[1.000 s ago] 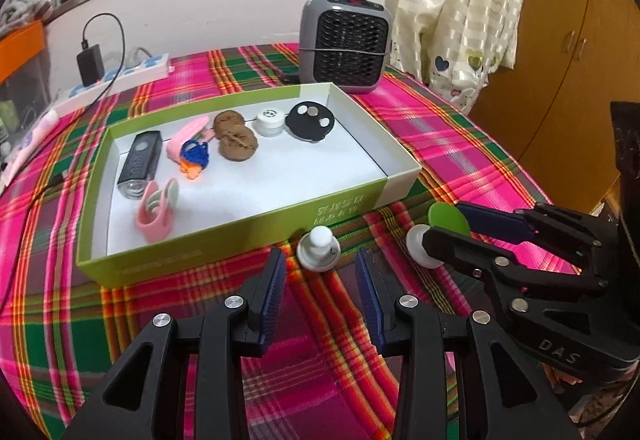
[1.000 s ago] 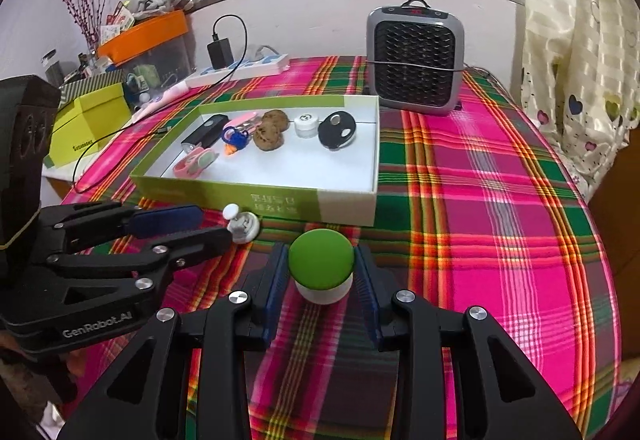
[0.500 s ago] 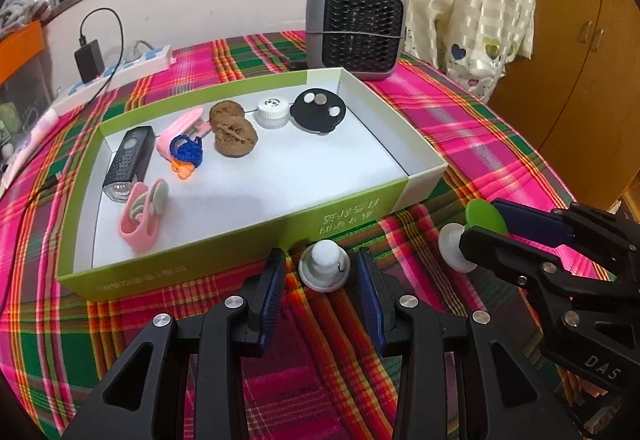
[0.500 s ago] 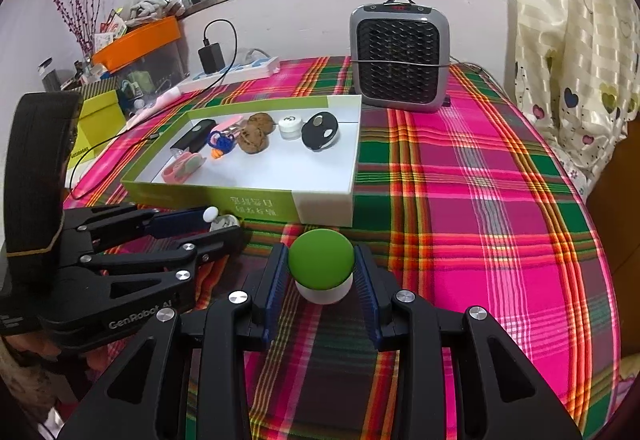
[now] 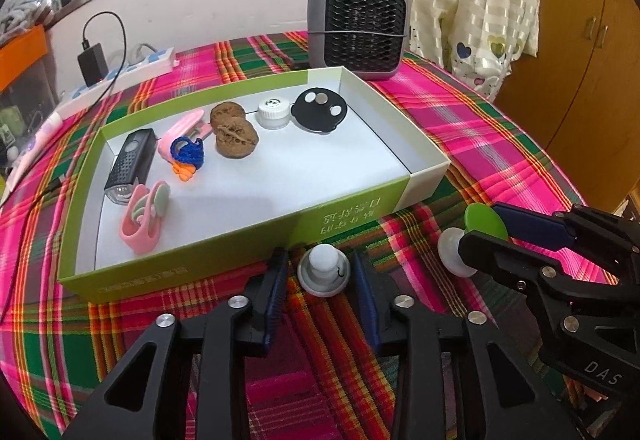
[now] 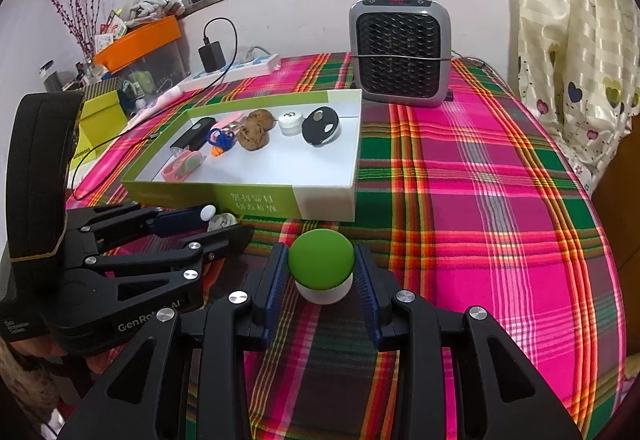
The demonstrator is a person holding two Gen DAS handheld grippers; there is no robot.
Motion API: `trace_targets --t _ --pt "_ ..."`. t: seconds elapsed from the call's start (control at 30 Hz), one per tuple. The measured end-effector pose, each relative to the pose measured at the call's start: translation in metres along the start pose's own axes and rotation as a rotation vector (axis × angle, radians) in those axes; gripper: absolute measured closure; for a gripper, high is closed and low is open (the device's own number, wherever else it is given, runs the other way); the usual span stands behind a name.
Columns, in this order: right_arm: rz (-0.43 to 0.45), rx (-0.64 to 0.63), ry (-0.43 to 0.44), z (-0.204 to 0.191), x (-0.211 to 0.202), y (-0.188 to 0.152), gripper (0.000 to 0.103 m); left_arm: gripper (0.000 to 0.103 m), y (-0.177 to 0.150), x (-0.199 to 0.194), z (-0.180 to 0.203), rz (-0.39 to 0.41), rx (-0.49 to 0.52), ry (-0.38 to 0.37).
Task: Organize objects
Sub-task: 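Close left tool on white knob and lift it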
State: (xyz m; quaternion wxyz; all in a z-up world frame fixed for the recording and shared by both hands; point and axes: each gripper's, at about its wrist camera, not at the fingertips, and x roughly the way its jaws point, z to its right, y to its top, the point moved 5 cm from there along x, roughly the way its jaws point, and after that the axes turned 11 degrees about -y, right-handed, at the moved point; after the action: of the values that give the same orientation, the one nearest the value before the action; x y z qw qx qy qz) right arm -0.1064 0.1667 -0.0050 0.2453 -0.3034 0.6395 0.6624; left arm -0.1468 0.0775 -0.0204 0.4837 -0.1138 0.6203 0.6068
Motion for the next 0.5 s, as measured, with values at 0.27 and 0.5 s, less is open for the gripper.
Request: trace_targets --t 0.27,0.5 --pt "-0.009 0.000 0.000 -0.0001 0.0029 -0.0007 0.068 0.079 0.0000 0.0005 0.0000 0.000 0.000 -0.001" --pt "-0.009 0.000 0.000 0.0000 0.0033 -0.0005 0.068 0.079 -0.0003 0.0003 0.0002 0.000 0.001 0.001"
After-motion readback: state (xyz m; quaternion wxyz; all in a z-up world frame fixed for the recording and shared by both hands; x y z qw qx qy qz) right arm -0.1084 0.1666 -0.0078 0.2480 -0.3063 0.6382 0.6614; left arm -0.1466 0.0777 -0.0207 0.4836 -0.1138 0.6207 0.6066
